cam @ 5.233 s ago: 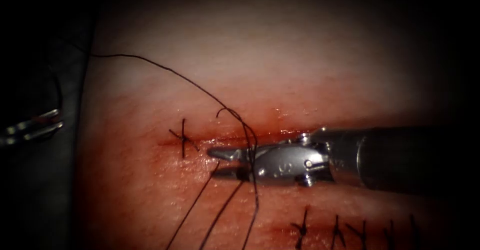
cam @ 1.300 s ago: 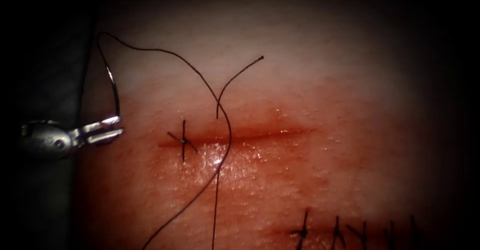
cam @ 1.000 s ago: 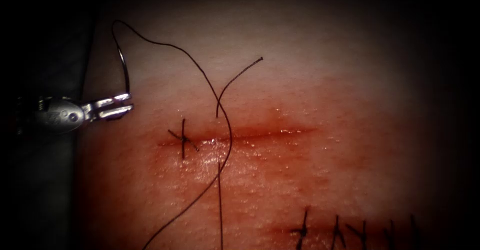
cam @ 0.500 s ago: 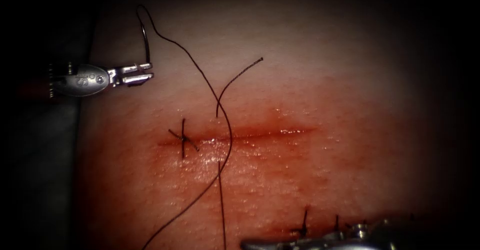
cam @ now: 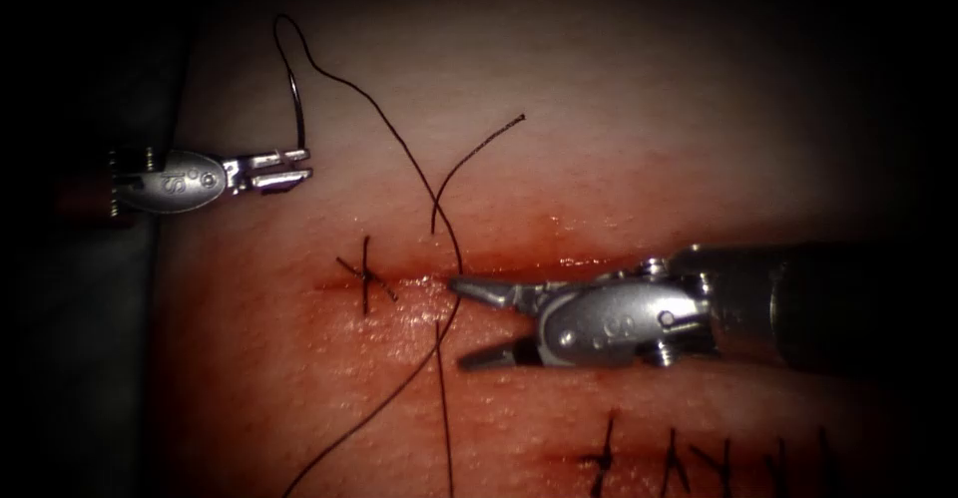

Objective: Wound Closure
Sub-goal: Move the suture out of the way.

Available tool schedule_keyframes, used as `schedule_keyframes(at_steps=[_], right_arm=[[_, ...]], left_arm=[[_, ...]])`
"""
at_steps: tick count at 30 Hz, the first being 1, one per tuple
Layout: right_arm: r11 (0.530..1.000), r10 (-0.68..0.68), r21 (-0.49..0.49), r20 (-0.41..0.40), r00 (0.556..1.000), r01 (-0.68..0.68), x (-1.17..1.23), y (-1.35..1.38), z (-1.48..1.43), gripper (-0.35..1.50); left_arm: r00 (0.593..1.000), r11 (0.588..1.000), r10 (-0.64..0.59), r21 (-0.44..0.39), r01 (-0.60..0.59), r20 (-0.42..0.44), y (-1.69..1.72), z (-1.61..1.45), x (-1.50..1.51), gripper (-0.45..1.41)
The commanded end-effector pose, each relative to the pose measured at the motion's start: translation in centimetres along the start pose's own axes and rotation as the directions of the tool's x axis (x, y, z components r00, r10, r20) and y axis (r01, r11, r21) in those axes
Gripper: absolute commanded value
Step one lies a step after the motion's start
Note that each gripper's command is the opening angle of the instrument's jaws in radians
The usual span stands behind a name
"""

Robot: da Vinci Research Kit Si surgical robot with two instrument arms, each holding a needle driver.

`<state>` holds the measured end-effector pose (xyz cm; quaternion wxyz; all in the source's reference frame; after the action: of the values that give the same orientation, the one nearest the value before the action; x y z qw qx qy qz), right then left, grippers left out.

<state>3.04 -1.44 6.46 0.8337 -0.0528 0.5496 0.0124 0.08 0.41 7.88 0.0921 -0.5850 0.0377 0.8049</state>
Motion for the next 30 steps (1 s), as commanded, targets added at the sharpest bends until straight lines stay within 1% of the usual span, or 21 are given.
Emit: schedule_keyframes(at_steps=[1,5,6,7,8,11,16,18,21,23,26,30], right_arm=[[1.000,-0.007,0.000,0.007,1.000,0.007,-0.15,0.03,0.19,1.31],[1.000,-0.025,0.012,0.023,0.999,0.025,-0.20,0.06,0.26,1.25],[0.999,-0.031,0.027,0.032,0.999,0.030,-0.19,0.06,0.28,1.01],[0.998,-0.038,0.052,0.043,0.998,0.036,-0.19,0.05,0.26,0.05],[0.997,-0.039,0.068,0.051,0.998,0.035,-0.18,0.05,0.25,-0.35],[0.994,-0.052,0.094,0.058,0.997,0.046,-0.19,0.05,0.20,-0.35],[0.997,-0.048,0.063,0.126,0.991,0.040,-0.26,0.18,-0.03,-0.35],[1.000,-0.021,-0.006,0.122,0.992,0.022,-0.31,0.42,-0.28,-0.35],[0.998,-0.017,-0.053,0.121,0.993,0.024,-0.34,0.61,-0.45,-0.35],[0.996,-0.014,-0.083,0.126,0.992,0.025,-0.35,0.76,-0.59,-0.35],[0.995,-0.014,-0.097,0.134,0.991,0.027,-0.34,0.83,-0.67,-0.35],[0.990,-0.023,-0.134,0.173,0.985,0.046,-0.32,0.86,-0.74,-0.35]], left_arm=[[1.000,1.000,0.001,0.000,-0.001,-0.002,0.01,0.06,0.00,-0.45],[1.000,1.000,-0.001,-0.002,0.001,0.001,0.04,0.04,0.06,-0.45],[1.000,1.000,-0.002,-0.003,0.002,0.001,0.05,0.04,0.09,-0.45],[1.000,1.000,-0.003,-0.005,0.003,0.003,0.06,0.03,0.11,-0.45],[1.000,1.000,-0.003,-0.005,0.003,0.003,0.07,0.03,0.12,-0.45],[1.000,1.000,-0.003,-0.005,0.003,0.003,0.09,0.02,0.14,-0.45],[1.000,1.000,-0.012,-0.001,0.012,0.008,0.10,0.07,0.19,-0.45],[1.000,1.000,0.007,-0.009,-0.007,0.001,0.03,0.23,0.25,-0.45],[1.000,1.000,0.019,-0.025,-0.019,0.006,-0.05,0.36,0.30,-0.45],[1.000,0.999,0.027,-0.039,-0.028,-0.013,-0.17,0.51,0.36,-0.45],[0.999,0.998,0.029,-0.048,-0.031,-0.033,-0.32,0.64,0.40,-0.45],[0.998,0.997,0.043,-0.057,-0.045,-0.037,-0.49,0.83,0.44,-0.45]])
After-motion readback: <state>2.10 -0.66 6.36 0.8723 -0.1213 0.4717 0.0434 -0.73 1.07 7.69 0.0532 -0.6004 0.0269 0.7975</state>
